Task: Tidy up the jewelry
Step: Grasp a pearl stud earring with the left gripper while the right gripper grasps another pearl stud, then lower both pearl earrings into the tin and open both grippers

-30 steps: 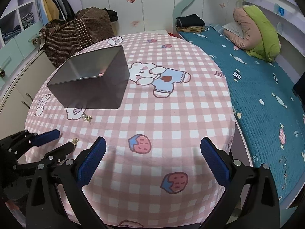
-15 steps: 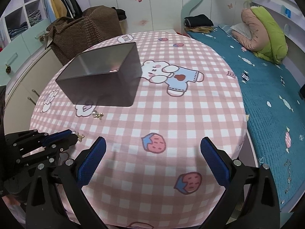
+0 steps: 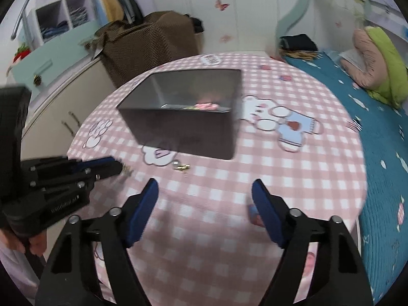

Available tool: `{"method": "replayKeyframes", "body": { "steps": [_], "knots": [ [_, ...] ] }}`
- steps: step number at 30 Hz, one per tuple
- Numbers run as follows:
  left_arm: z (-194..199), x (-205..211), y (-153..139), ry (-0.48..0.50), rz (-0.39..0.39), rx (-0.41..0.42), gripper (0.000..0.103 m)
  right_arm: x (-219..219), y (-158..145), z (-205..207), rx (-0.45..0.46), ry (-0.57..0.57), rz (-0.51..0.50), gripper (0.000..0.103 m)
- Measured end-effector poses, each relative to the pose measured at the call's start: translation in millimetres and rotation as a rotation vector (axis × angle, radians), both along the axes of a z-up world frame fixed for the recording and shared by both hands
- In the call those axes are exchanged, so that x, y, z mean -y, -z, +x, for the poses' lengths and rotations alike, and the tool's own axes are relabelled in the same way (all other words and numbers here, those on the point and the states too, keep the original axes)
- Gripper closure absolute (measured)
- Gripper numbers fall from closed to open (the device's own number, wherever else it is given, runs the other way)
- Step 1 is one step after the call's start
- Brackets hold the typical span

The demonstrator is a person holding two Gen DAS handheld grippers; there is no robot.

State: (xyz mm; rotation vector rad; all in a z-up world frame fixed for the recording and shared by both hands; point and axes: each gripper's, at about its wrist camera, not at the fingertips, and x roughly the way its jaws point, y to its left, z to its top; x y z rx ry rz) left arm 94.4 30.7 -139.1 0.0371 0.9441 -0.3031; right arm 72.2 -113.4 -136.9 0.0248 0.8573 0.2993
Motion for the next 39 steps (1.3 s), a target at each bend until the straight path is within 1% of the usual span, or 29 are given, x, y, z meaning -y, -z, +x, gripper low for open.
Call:
{"method": "replayKeyframes", "body": {
  "steps": [1,3,5,8,10,13,16,18,20,28,36,38,39],
  "knots": [
    [1.2,-2.1,-0.9,-0.003,-0.007,0.000,0.093,-3.7,1.2,2.0,-0.003,-0.009,-0.005,0.036],
    [2.0,-4.6,-2.0,-0.008,-0.015,0.001,0.093,-11.4,3.5,7.2,-0.006,-0.027,-0.017,0.041],
    [3.1,-5.8,-2.3,-0.010,-0.026,0.000,0.093,-17.9,5.2,10.2,-0.006,-0.039,-0.031,0.043],
    [5.6,-8.8,-1.9,-0.008,-0.041,-0.002,0.093,-28.0,10.0,17.1,-0.018,-0.061,-0.043,0.052],
    [7.1,-10.3,-1.0,-0.004,-0.048,-0.001,0.093,-32.2,13.8,21.6,-0.025,-0.058,-0.051,0.056],
    [7.8,-11.5,-0.3,0.004,-0.061,-0.002,0.093,-36.8,21.4,30.7,-0.052,-0.042,-0.073,0.064],
    [9.4,-14.1,0.3,0.003,-0.075,-0.005,0.093,-42.5,22.5,34.1,-0.046,-0.046,-0.098,0.071],
    [11.2,-16.0,0.5,0.000,-0.079,-0.006,0.093,-44.2,22.7,36.4,-0.043,-0.049,-0.108,0.085],
    [13.2,-17.5,0.7,-0.002,-0.080,-0.005,0.093,-45.1,23.1,36.6,-0.039,-0.059,-0.117,0.088],
    [13.9,-17.5,-2.5,-0.004,-0.087,0.004,0.093,-40.4,20.2,33.8,-0.044,-0.057,-0.111,0.089],
    [12.5,-11.9,-7.8,-0.002,-0.070,0.016,0.093,-28.7,9.7,26.2,-0.023,-0.047,-0.099,0.090],
    [11.3,-9.9,-10.0,0.002,-0.067,0.022,0.093,-28.3,6.3,24.1,-0.016,-0.048,-0.094,0.093],
    [10.4,-8.5,-11.9,0.005,-0.067,0.026,0.093,-26.8,3.2,22.5,-0.008,-0.049,-0.091,0.093]
  ]
}}
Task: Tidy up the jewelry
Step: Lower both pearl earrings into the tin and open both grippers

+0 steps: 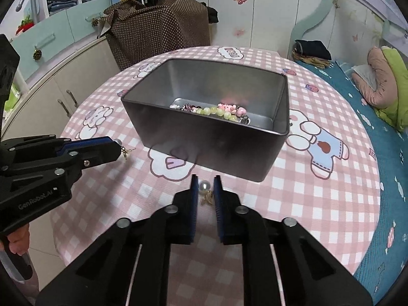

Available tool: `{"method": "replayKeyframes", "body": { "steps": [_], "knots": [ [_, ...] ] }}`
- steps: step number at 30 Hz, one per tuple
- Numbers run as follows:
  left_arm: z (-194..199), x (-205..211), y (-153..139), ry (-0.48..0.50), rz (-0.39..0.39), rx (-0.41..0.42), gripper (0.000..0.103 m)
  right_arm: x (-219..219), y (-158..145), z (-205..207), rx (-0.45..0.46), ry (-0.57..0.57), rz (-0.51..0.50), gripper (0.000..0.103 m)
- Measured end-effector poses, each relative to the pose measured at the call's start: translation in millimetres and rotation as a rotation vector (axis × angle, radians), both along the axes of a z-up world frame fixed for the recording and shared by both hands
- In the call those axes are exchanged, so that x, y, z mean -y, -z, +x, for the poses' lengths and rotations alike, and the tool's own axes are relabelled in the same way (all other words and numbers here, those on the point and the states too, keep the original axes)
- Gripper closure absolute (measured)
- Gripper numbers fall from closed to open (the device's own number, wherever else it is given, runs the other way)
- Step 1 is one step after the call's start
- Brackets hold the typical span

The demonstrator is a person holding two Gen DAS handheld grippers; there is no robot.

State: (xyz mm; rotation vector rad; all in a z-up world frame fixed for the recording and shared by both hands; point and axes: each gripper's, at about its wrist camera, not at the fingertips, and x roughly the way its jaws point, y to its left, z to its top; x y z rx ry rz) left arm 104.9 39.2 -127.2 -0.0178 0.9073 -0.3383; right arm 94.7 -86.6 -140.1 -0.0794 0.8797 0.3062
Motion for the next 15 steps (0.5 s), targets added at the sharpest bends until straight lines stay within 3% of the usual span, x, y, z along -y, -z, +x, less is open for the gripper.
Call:
{"method": "replayKeyframes", "body": {
  "steps": [11,14,15],
  "knots": [
    [-5.1,8.2,-17.6,0.014,0.000,0.041,0.093,8.2,-12.4,-7.2,0.031,-0.007,0.006,0.092],
    [-4.3,8.2,-17.1,0.013,0.002,0.040,0.093,4.1,-6.9,-7.6,0.018,-0.006,-0.018,0.064],
    [-4.4,8.0,-16.5,0.012,0.001,0.038,0.093,1.7,-4.1,-7.9,0.012,-0.020,-0.015,0.061]
  ]
}}
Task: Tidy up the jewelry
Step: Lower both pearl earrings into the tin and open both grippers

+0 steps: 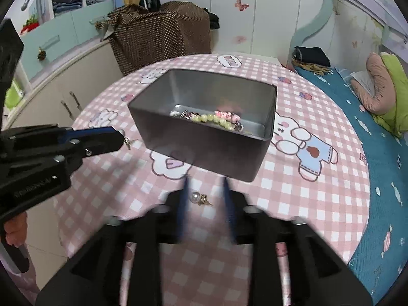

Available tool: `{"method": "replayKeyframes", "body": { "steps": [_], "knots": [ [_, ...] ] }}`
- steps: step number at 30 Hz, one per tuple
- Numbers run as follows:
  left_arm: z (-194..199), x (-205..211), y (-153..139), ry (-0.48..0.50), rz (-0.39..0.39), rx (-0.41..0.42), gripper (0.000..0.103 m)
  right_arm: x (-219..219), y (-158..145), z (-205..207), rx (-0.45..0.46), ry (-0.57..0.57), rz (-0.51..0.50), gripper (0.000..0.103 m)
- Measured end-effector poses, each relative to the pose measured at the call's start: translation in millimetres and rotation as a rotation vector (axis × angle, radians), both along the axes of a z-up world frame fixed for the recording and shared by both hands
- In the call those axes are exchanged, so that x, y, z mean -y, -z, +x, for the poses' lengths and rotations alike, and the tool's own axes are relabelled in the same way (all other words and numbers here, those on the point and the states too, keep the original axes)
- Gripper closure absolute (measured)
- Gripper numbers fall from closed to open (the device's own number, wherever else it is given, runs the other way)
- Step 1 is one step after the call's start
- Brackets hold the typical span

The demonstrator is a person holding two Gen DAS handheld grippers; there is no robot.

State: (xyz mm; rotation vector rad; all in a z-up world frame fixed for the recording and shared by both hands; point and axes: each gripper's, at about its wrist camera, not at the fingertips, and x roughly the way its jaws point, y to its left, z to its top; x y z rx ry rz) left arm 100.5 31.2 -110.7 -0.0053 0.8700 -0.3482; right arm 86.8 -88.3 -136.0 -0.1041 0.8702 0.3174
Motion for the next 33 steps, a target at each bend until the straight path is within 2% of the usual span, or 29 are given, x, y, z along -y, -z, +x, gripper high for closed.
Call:
{"method": "replayKeyframes", "body": {
  "steps": [4,7,8,9,12,20,33],
  "knots": [
    [0.2,0.1,3.3,-0.002,0.003,-0.011,0.093,-10.5,15.5,3.4,-0.040,-0.026,-0.011,0.061],
    [0.8,-1.3,5.0,-0.004,0.004,-0.017,0.093,-15.2,22.6,3.5,-0.036,-0.035,-0.041,0.073],
    [1.1,-2.0,5.3,-0.006,0.004,-0.018,0.093,-16.4,22.6,2.9,-0.033,-0.040,-0.057,0.079],
    [1.5,-2.5,5.3,-0.007,0.004,-0.018,0.093,-16.3,22.1,3.0,-0.035,-0.041,-0.068,0.089],
    [2.3,-3.4,5.1,-0.010,-0.001,-0.018,0.093,-12.9,21.9,4.7,-0.040,-0.037,-0.059,0.095],
    [1.5,0.7,1.7,-0.002,-0.001,-0.011,0.093,-1.5,8.6,1.7,-0.012,-0.022,-0.034,0.096],
    [7.4,9.0,-30.9,0.024,-0.008,0.061,0.093,9.6,-52.2,-4.7,0.155,-0.038,-0.002,0.096]
  ]
}}
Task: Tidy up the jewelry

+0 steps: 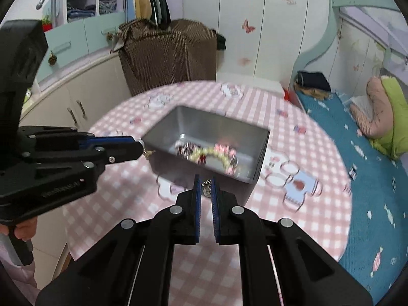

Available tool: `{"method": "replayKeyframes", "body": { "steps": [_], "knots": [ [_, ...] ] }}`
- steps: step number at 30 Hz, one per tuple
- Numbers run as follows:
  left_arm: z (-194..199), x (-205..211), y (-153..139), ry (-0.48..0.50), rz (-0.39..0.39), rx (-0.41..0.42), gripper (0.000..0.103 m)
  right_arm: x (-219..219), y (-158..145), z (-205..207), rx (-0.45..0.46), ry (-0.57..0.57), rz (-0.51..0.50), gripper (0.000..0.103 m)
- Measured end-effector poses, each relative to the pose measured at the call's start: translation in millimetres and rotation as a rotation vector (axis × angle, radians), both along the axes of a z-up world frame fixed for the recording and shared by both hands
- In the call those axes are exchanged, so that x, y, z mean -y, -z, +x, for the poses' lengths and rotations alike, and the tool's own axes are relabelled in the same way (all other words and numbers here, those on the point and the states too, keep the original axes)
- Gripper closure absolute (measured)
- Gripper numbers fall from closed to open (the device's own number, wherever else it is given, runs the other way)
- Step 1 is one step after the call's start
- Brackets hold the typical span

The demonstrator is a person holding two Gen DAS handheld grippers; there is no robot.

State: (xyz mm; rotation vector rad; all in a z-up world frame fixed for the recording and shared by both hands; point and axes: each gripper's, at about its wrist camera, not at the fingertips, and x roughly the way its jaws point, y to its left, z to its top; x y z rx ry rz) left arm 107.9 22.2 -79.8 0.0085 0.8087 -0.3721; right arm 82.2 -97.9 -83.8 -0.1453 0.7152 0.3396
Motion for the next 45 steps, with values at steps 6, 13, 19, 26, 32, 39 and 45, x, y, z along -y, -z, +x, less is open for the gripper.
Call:
{"method": "replayKeyframes", "body": {
  "steps": [6,13,19,26,32,39,45],
  "knots": [
    [15.5,3.7,-24.1,0.009,-0.034,0.043,0.093,6.5,-20.4,16.6,0.046,0.000,0.035,0.096],
    [39.6,8.9,-27.7,0.016,-0.059,0.026,0.093,15.2,-18.5,44.0,0.015,-0.003,0.093,0.096],
    [61.2,10.5,-13.8,0.007,-0.063,-0.020,0.091,25.2,-8.7,63.7,-0.043,0.036,0.150,0.087],
    [69.5,6.0,-6.6,-0.037,-0.048,-0.033,0.043,39.7,-9.2,65.9,-0.049,0.106,0.167,0.039],
    [64.7,7.9,-6.8,-0.052,-0.013,-0.021,0.034,41.2,-12.5,60.9,-0.041,0.120,0.160,0.039],
    [48.3,8.8,-15.7,-0.087,0.031,0.019,0.020,41.2,-27.9,34.3,0.027,0.170,0.129,0.023],
    [25.5,9.9,-29.1,-0.118,0.068,0.068,0.013,44.6,-42.4,8.3,0.091,0.196,0.111,0.013]
  ]
}}
